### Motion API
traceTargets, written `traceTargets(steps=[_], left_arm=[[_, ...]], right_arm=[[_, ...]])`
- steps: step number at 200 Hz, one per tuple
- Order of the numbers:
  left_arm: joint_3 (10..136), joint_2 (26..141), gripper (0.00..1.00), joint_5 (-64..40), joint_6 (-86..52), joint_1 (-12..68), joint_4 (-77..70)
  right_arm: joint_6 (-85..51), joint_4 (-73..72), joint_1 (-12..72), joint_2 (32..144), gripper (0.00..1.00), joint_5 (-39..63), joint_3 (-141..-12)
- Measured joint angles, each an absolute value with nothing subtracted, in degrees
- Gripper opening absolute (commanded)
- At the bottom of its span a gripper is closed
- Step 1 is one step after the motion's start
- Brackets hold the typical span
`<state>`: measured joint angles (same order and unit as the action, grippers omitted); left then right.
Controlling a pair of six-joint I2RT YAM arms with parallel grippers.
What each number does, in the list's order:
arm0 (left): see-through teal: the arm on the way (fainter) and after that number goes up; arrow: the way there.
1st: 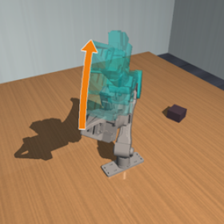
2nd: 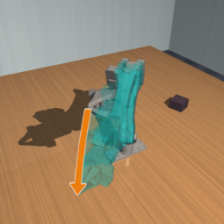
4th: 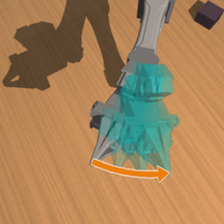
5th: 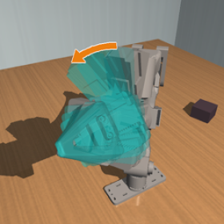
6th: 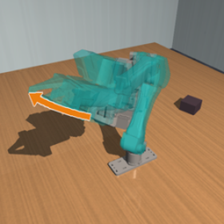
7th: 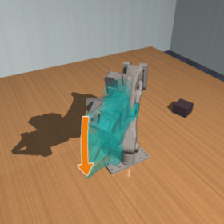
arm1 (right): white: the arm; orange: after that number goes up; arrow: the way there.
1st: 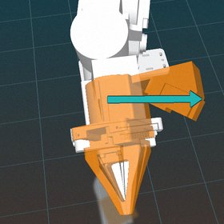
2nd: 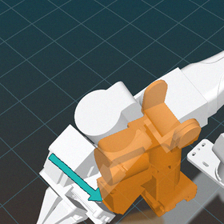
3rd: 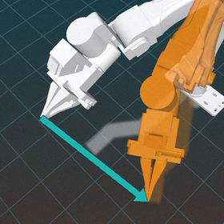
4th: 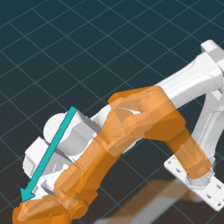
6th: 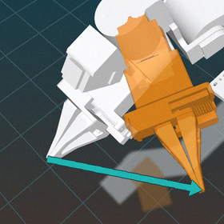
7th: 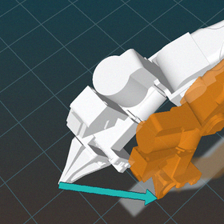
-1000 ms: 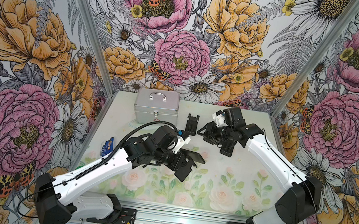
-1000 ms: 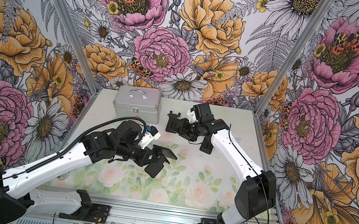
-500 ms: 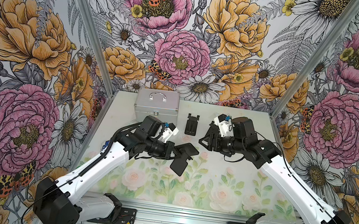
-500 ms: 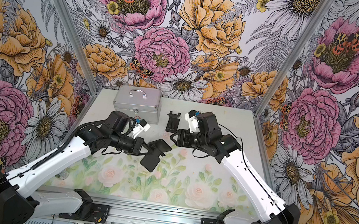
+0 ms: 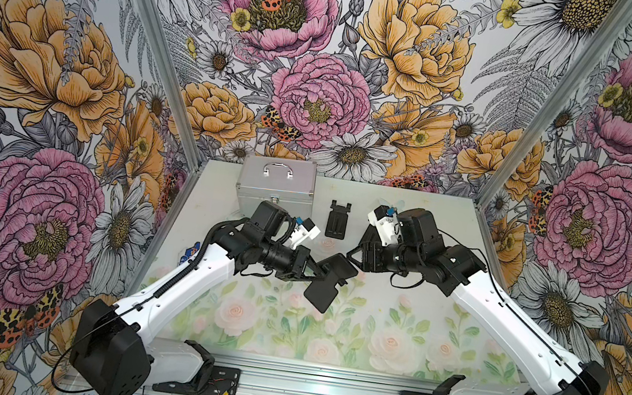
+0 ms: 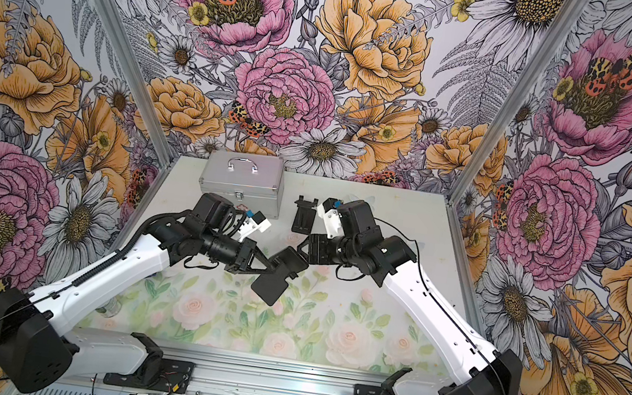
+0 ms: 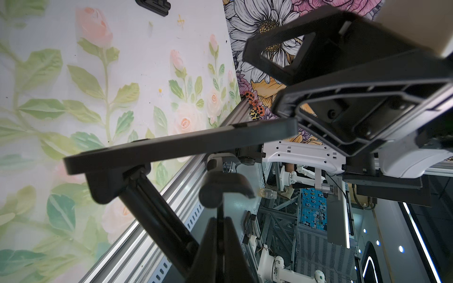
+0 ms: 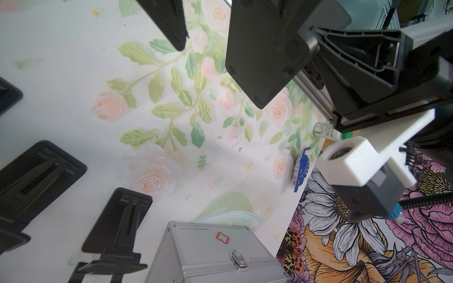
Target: Open the phone stand
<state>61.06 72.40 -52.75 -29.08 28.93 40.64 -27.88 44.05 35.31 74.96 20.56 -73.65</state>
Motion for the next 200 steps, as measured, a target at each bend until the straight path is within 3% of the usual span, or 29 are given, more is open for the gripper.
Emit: traceTargets(steps=[80,200], left_arm=[[61.06,72.53,0.00,-54.59,-30.13,28.47,41.43],[59.44,74.46,0.00,-56.66,-30.06,23.70,37.95]], right_arm=[[-27.31,43.83,37.01,75.66,0.52,18.61,-73.65],[-27.31,44.16,40.12,73.41,0.53,18.70,-73.65]])
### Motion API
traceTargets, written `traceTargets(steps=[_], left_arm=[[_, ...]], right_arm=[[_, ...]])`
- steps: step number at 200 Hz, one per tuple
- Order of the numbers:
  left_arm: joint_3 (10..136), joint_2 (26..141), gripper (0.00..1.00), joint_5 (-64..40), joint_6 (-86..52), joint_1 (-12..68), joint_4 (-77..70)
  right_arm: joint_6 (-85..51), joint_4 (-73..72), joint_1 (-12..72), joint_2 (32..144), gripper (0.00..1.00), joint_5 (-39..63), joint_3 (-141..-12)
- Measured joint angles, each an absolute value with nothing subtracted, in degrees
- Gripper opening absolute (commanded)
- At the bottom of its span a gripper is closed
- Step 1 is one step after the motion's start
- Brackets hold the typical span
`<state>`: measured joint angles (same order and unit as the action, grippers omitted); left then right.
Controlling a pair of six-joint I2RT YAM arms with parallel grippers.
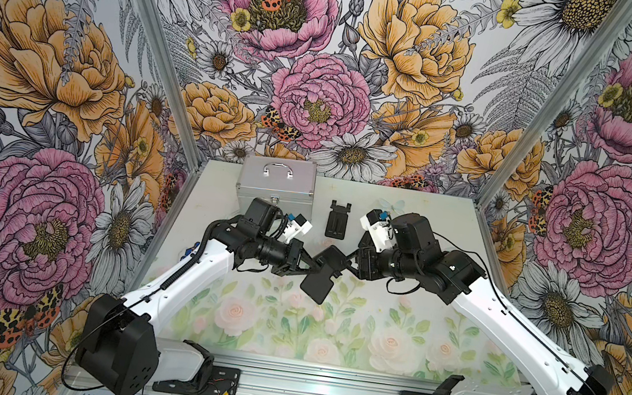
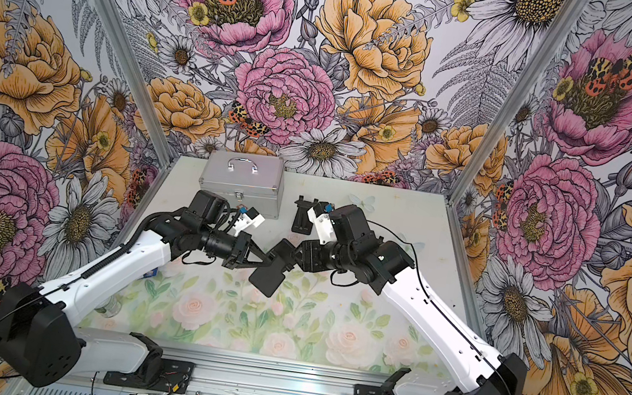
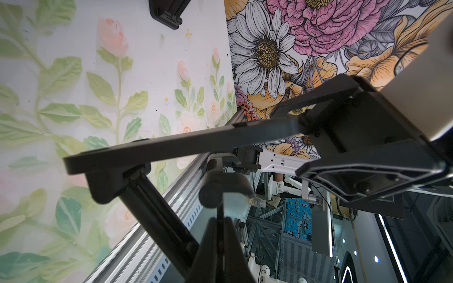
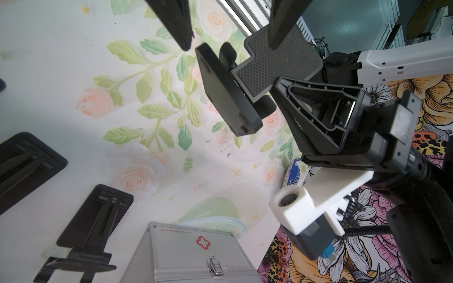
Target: Open the phone stand
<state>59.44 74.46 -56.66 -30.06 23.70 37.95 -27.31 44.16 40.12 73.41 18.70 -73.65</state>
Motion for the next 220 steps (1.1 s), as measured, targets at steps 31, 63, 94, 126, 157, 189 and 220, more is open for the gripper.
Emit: traceTargets(steps=[31,63,94,126,157,189,220], left_arm=[[59.46,74.48,0.00,-57.32,-30.09,23.70,37.65],[59.46,74.43,0.00,-57.95,-30.11,23.70,37.39],[59.46,74.22,0.00,-58.63,-30.11,23.70,37.39],[59.46,73.67,0.00,-59.51,-30.11,23.70,37.36],[59.44,73.47,0.00,-60.53,-30.59,23.70,37.39],[59.44,73.47,0.00,-61.21,-31.22,23.77,37.41],[59.46,73.47,0.00,-61.45,-31.20,23.81,37.41]], right_arm=[[-27.31,44.34,40.97,74.37,0.53,18.39,-73.65],[-27.05,44.34,41.08,76.01,0.43,17.72,-73.80],[-27.03,44.34,41.08,77.87,0.37,17.58,-74.43],[-26.94,44.27,41.08,78.50,0.31,17.61,-74.63],[-26.09,44.53,41.34,78.50,0.19,17.02,-74.83],[-25.34,45.76,41.56,78.50,0.00,16.91,-74.85],[-25.39,45.89,41.56,78.50,0.00,17.04,-74.85]])
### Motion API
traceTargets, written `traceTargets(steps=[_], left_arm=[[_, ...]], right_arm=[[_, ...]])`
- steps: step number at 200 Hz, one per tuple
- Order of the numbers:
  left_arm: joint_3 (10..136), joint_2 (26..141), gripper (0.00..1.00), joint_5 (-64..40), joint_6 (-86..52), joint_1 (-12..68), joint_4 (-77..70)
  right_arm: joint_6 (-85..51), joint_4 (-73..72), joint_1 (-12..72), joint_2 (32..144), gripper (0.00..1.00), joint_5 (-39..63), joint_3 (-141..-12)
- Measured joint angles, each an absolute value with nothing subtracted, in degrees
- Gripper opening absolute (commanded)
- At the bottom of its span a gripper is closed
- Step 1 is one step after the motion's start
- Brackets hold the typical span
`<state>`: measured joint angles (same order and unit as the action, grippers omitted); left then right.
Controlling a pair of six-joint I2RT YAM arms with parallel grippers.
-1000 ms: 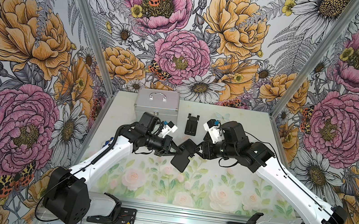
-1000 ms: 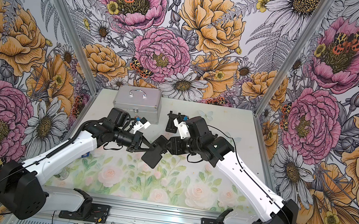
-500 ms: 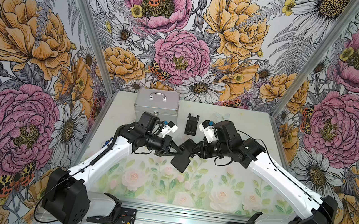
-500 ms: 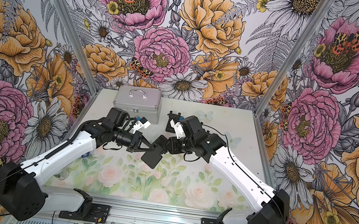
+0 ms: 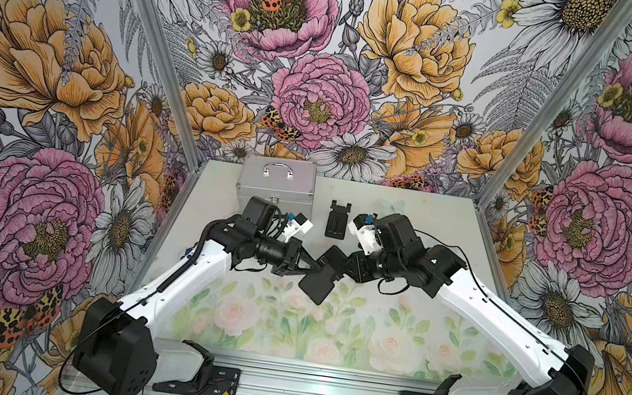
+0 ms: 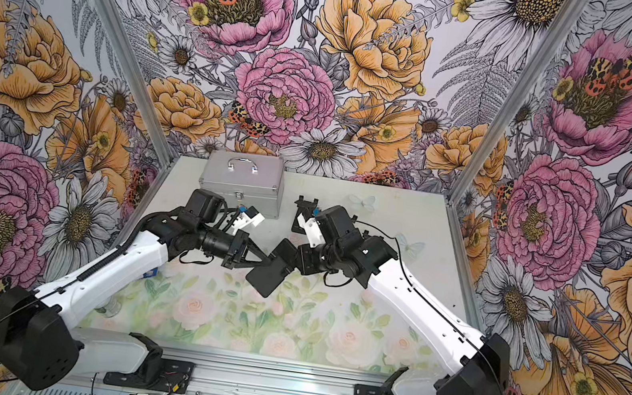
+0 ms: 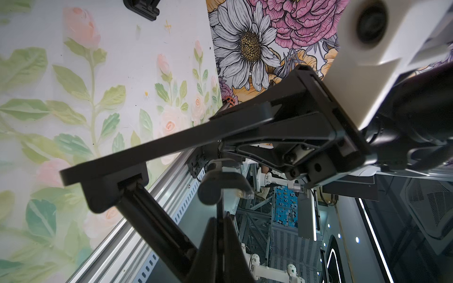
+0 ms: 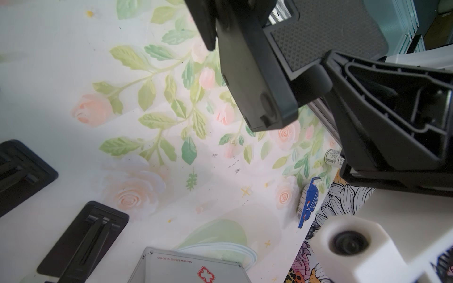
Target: Open the phone stand
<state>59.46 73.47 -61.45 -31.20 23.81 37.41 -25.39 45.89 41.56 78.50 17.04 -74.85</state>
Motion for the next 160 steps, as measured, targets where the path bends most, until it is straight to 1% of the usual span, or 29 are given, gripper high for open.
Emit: traceTargets(steps=[31,65,115,160], left_arm=[[59.77,73.47,0.00,-61.54,-31.16,23.86,37.45],[60.93,73.30,0.00,-60.82,-30.94,23.86,37.54],[63.33,72.82,0.00,-58.35,-30.48,23.86,37.39],[64.42,72.75,0.00,-57.54,-31.48,23.81,35.99]], right_arm=[[-25.85,45.93,41.15,79.24,0.00,17.89,-74.85],[-27.46,43.81,39.57,80.14,0.00,21.06,-73.89],[-31.92,34.33,36.18,79.57,0.00,29.10,-68.12],[-35.48,27.88,35.55,79.72,0.00,32.91,-64.73]])
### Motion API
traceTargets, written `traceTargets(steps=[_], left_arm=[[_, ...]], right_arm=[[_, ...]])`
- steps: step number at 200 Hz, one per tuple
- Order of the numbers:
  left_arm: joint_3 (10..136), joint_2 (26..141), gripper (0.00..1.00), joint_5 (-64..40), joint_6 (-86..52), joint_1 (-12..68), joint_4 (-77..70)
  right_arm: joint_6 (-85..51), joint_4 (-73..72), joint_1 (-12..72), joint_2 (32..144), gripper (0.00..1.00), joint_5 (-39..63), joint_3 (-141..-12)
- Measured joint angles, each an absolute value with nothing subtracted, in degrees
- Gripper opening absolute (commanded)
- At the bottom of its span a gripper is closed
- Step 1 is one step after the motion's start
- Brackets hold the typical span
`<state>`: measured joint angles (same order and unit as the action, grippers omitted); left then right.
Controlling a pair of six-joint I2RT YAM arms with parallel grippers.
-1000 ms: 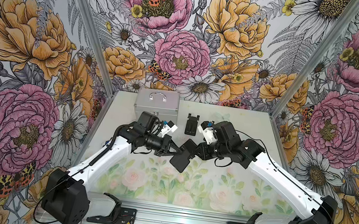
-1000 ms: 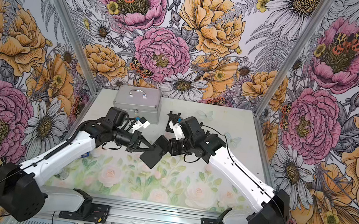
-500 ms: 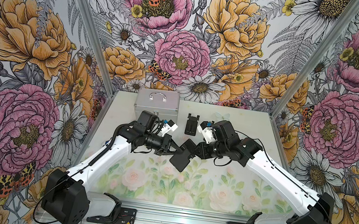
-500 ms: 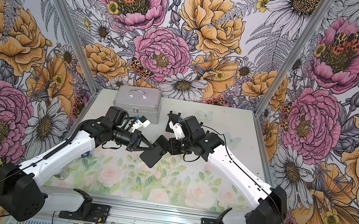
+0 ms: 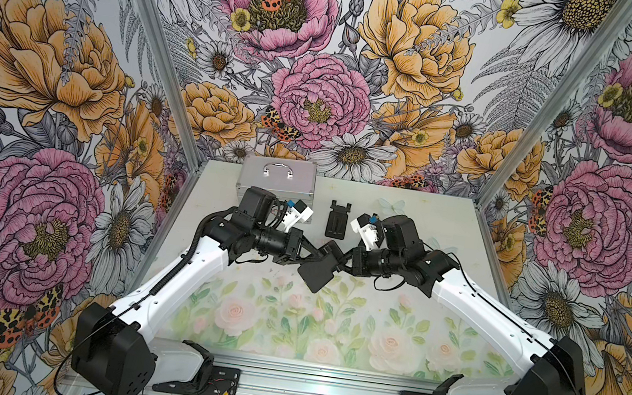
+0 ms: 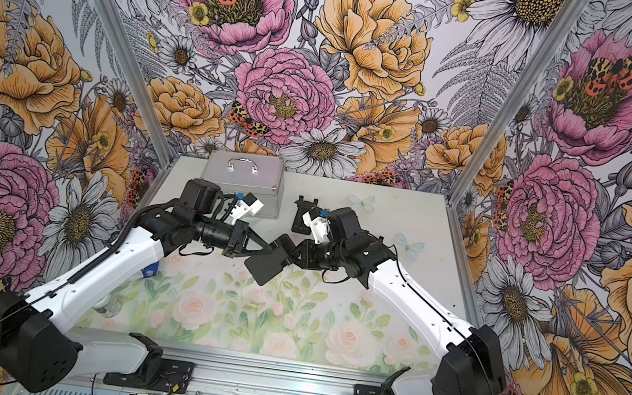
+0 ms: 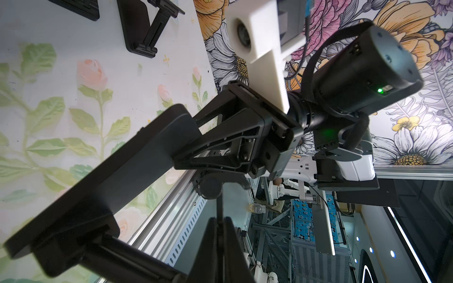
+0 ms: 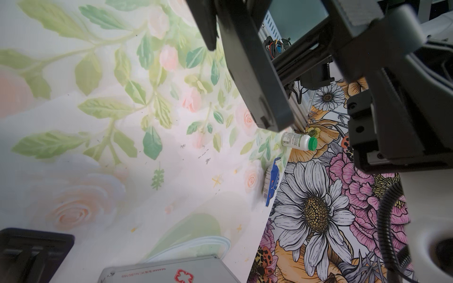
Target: Open the phone stand
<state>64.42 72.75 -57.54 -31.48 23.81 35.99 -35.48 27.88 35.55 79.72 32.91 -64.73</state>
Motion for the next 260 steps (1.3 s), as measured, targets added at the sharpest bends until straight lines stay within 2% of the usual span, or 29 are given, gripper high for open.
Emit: traceTargets(steps=[120,134,141,152,159,167,197,260], left_arm=[[64.73,72.73,0.00,-56.25,-37.21,23.44,27.44],[64.66,72.62,0.11,-55.90,-37.45,23.31,26.96],[64.36,72.40,0.30,-55.68,-37.63,23.07,26.55],[63.94,71.83,0.69,-55.33,-37.60,22.59,25.43],[63.79,71.24,0.86,-54.94,-37.67,22.33,24.56],[63.51,70.48,0.98,-54.35,-37.80,21.98,23.81],[62.54,66.94,0.99,-50.68,-38.98,19.55,22.35],[61.01,61.43,0.99,-43.62,-40.14,16.51,20.75]], right_arm=[[-39.03,22.94,35.70,80.84,0.00,33.41,-63.90],[-39.48,22.76,35.70,80.84,0.00,33.28,-63.90],[-39.68,22.65,35.70,80.84,0.00,33.30,-63.90],[-40.34,22.65,35.88,81.01,0.00,33.06,-63.90],[-40.84,22.59,35.97,81.32,0.00,32.93,-63.90],[-41.43,22.37,35.97,81.80,0.00,32.82,-63.90],[-43.81,21.87,35.09,82.24,0.00,32.82,-63.92],[-48.18,21.80,26.13,80.36,0.00,31.27,-63.20]])
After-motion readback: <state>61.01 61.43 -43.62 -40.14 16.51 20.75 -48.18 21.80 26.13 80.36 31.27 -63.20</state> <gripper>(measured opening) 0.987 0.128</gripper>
